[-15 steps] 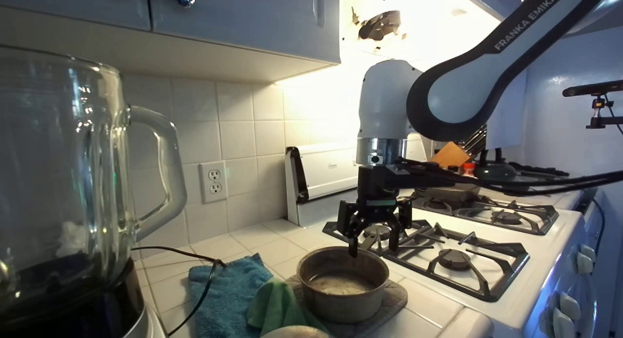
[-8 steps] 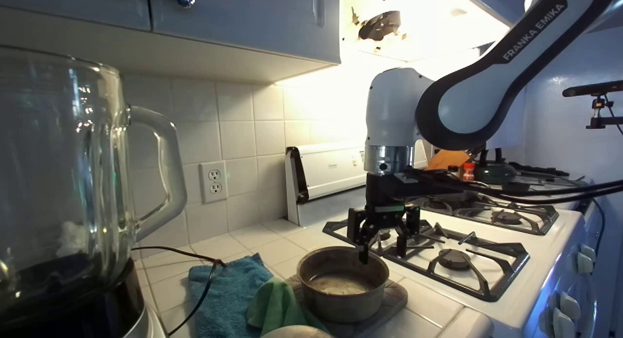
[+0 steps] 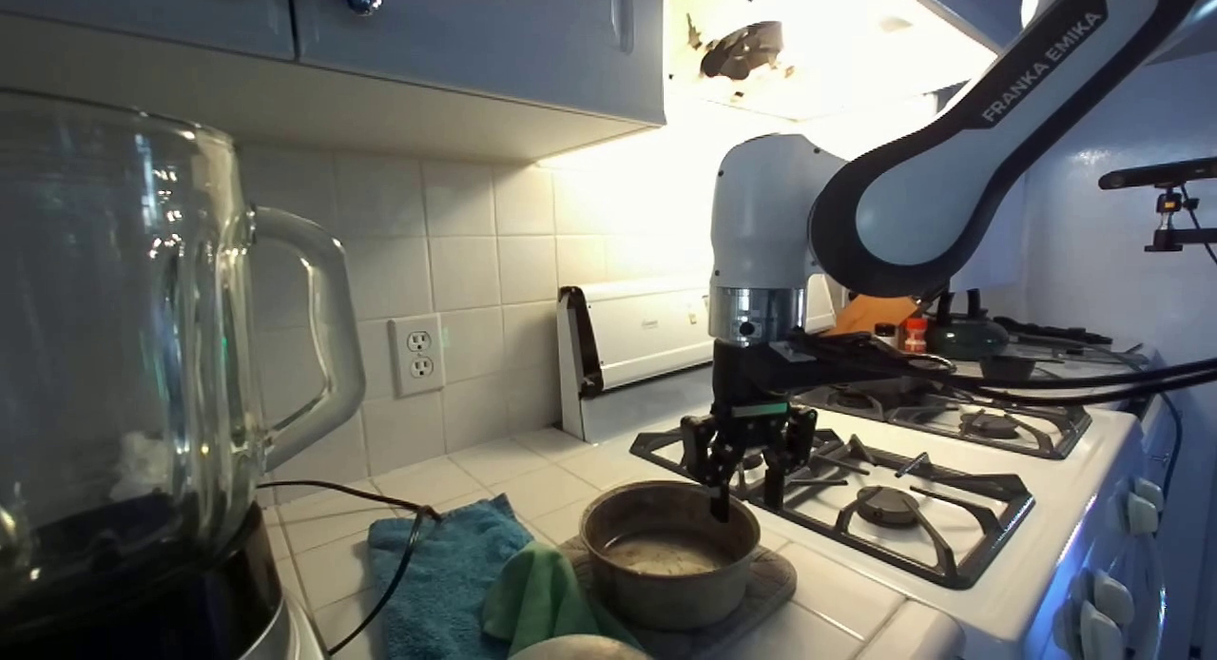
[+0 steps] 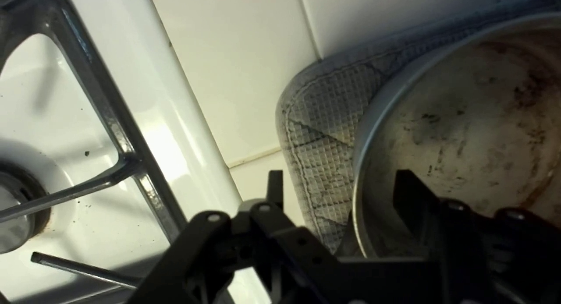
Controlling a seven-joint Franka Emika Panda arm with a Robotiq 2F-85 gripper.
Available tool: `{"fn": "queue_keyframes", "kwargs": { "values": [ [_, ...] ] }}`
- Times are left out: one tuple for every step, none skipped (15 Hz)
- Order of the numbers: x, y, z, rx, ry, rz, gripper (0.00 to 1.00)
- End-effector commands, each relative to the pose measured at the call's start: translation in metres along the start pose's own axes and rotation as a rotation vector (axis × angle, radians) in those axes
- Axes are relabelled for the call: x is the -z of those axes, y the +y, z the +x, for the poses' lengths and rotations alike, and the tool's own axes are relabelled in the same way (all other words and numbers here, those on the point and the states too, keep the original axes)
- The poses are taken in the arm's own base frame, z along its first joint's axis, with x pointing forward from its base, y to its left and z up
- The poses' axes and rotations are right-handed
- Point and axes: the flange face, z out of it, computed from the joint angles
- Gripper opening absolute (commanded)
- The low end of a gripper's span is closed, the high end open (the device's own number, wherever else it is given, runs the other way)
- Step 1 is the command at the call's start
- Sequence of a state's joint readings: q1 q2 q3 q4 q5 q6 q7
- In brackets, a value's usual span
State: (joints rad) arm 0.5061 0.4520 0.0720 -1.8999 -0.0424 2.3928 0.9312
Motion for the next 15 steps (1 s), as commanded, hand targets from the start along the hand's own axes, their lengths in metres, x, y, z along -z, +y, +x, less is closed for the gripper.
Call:
{"fn": "queue_keyframes", "kwargs": {
  "values": [
    [-0.004, -0.005, 0.002, -0.008, -0.008, -0.030, 0.36],
    [-0.005, -0.004, 0.002, -0.009, -0.024, -0.031, 0.28],
    [-0.008, -0.004, 0.002, 0.001, -0.052, -0.028, 0.22],
    [-0.011, -0.004, 0.001, -0.003, -0.062, -0.035, 0.16],
    [-0.012, -0.005, 0.002, -0.002, -0.071, -0.037, 0.08],
    [-0.012, -0.006, 0.003, -0.003, -0.076, -0.037, 0.03],
    [-0.012, -0.007, 0.004, -0.006, -0.080, -0.037, 0.00],
    [-0.012, -0.008, 0.006, -0.012, -0.079, -0.035, 0.00],
    [-0.007, -0.010, 0.009, -0.022, -0.076, -0.026, 0.02],
    [-0.005, -0.010, 0.010, -0.028, -0.076, -0.022, 0.03],
    [-0.002, -0.011, 0.013, -0.036, -0.069, -0.013, 0.02],
    [0.001, -0.011, 0.014, -0.042, -0.065, -0.004, 0.02],
    [0.003, -0.011, 0.016, -0.047, -0.063, 0.001, 0.02],
    [0.005, -0.010, 0.018, -0.054, -0.061, 0.008, 0.01],
    [0.006, -0.008, 0.020, -0.061, -0.060, 0.013, 0.02]
  ]
}}
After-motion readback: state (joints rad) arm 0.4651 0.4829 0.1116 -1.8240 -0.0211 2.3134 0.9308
